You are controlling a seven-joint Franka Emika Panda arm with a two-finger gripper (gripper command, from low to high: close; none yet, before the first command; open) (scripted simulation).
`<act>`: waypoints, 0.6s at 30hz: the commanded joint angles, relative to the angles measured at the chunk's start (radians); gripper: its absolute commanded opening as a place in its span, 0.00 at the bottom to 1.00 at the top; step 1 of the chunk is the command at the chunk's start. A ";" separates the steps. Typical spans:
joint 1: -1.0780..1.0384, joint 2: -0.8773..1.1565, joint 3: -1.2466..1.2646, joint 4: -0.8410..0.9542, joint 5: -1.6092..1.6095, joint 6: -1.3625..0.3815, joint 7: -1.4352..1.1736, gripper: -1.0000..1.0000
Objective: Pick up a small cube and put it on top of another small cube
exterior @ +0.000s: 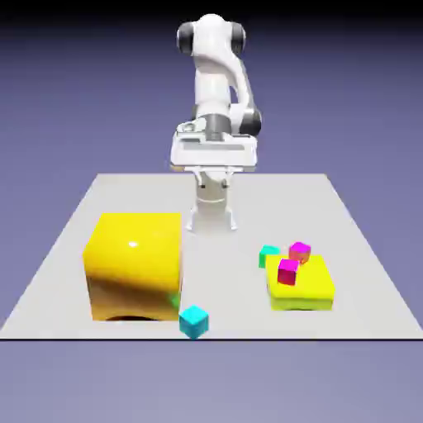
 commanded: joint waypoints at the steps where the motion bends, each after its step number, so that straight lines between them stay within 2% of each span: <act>1: -0.036 -0.006 0.036 0.015 0.007 -0.017 0.036 0.50; 18: -0.652 -0.109 0.639 0.270 0.124 -0.311 0.646 0.50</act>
